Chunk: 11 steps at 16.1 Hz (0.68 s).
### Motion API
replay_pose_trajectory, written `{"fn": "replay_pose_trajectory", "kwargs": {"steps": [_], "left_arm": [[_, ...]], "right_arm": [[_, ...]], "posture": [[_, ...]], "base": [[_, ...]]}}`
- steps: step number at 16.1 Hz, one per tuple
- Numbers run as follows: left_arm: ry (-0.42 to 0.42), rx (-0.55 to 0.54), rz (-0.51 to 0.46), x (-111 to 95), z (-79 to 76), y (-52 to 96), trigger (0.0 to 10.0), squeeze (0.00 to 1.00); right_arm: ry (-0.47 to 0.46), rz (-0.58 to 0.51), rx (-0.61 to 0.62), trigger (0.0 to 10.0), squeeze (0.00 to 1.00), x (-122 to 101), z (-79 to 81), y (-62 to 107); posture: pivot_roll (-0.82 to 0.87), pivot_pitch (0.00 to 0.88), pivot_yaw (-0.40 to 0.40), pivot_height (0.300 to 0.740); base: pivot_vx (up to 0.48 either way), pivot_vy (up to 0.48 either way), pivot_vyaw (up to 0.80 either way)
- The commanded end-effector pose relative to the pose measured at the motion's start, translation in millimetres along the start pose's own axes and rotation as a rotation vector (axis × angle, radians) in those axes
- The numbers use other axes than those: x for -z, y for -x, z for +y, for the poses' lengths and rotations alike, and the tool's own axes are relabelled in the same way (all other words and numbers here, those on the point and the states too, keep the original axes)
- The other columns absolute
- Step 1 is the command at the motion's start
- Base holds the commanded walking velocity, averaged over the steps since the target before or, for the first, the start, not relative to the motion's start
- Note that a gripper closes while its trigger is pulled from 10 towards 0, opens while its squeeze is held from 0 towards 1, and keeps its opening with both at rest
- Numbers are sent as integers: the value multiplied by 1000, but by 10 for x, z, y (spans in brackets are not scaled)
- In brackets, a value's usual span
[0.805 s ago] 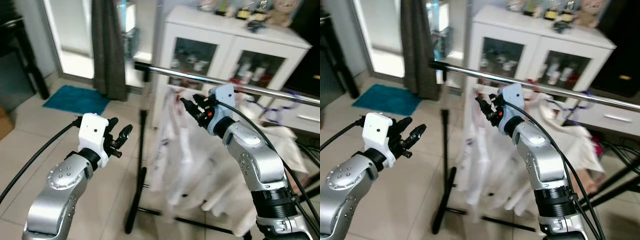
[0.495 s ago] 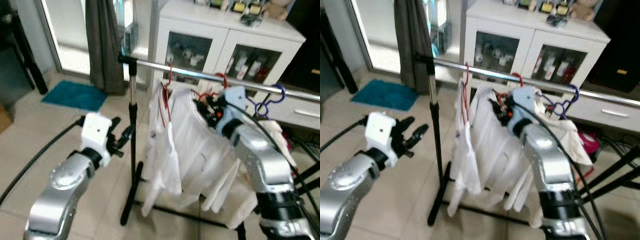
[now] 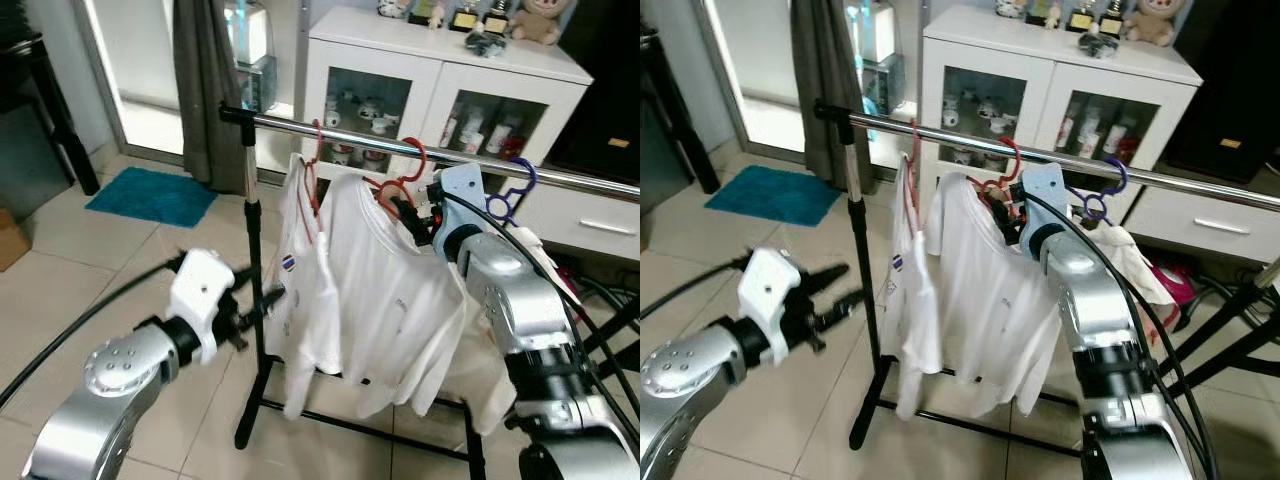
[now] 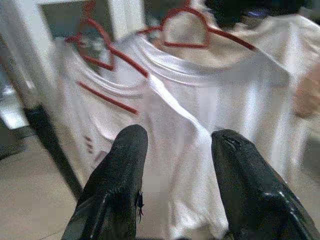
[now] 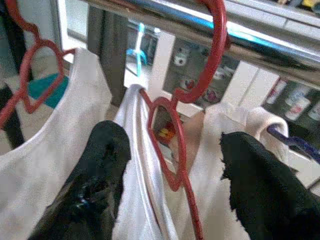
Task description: Hang hanger
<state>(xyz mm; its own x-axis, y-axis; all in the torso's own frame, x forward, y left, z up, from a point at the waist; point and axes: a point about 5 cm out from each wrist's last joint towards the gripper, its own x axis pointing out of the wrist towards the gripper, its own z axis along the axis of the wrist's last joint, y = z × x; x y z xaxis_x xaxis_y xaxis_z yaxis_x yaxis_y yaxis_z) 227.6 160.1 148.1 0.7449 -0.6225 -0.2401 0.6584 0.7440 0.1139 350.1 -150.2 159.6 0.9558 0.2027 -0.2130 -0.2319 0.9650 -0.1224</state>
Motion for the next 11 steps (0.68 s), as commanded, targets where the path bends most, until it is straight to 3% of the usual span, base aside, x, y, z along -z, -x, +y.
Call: {"fn": "replay_pose_trajectory", "kwargs": {"steps": [1,3,4,7,8,9,10,11], "left_arm": [[-4,37,-9,-38,-43,0,10000,0],[4,122,18,-14,-107,35,10000,0],[5,165,29,-10,-132,50,10000,0],[4,189,35,-11,-151,64,10000,0],[4,194,39,-11,-153,68,10000,0],[5,198,41,-8,-156,70,10000,0],[5,199,43,-5,-159,70,10000,0],[7,200,43,-4,-160,69,10000,0]], "right_arm": [[3,19,31,10000,1000,8,-58,-10],[-4,67,51,10000,1000,92,-93,-119],[-57,80,47,10000,0,124,-102,-227],[-74,90,18,10000,0,159,-79,-323],[-76,107,13,9490,0,183,-68,-360],[-91,106,11,2471,0,179,-60,-382],[-105,99,6,0,0,161,-49,-397],[-110,96,-1,0,0,146,-40,-411]], "posture": [[12,0,-85,740],[12,0,-85,740],[14,0,-76,740],[14,0,-75,740],[14,0,-75,740],[14,0,-75,740],[14,0,-75,740],[14,0,-75,740]], "base": [[0,0,0],[0,0,0],[0,0,0],[0,0,0],[0,0,0],[0,0,0],[0,0,0],[0,0,0]]}}
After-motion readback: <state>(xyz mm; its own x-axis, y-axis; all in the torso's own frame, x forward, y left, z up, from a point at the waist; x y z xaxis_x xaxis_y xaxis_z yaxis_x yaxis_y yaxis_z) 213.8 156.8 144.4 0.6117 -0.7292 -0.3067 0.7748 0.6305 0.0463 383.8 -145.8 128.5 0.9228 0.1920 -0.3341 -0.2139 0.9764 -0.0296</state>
